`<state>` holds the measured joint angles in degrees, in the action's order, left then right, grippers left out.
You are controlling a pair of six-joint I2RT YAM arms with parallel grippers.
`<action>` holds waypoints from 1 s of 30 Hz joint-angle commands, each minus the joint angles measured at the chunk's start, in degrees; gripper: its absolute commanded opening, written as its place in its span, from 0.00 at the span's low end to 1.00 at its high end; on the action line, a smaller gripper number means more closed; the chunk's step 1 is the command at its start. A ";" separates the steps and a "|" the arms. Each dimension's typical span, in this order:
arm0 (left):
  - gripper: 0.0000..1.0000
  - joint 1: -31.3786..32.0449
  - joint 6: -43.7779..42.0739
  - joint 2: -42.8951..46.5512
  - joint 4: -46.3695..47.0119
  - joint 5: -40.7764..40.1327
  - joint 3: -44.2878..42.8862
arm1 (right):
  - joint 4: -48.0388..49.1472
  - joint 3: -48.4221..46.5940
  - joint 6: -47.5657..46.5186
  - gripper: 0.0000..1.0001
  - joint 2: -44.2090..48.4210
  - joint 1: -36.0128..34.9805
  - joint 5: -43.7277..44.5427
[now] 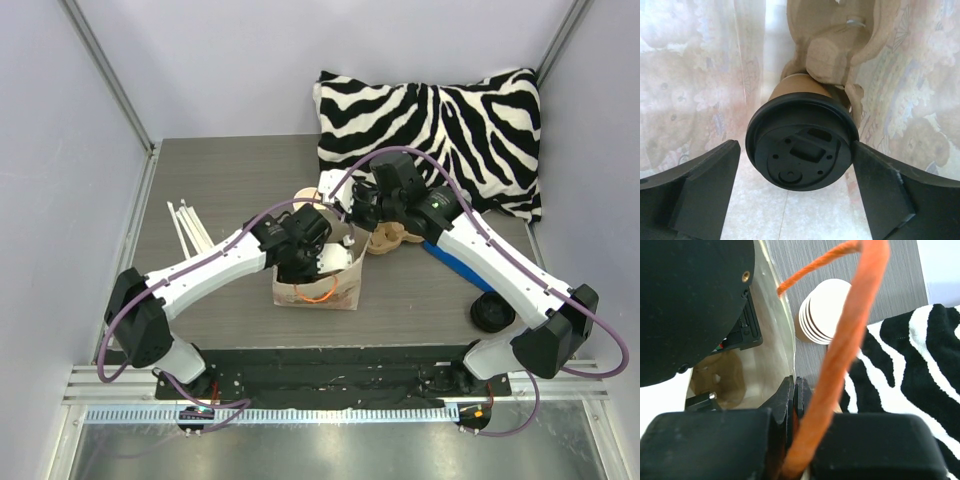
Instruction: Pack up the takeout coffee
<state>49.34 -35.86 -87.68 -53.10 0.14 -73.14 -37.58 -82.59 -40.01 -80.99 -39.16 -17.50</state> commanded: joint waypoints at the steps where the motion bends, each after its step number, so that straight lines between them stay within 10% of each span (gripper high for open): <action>1: 1.00 0.14 1.23 0.23 -1.21 2.05 -4.90 | -0.39 0.76 -1.30 0.01 1.71 0.13 0.01; 30: 1.00 3.66 -1.50 -2.24 -6.22 1.27 -9.65 | -2.23 -2.67 -2.79 0.01 0.31 0.22 -1.49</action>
<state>52.12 -35.38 -90.00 -59.59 1.15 -79.42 -39.75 -83.29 -40.64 -80.62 -38.61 -18.39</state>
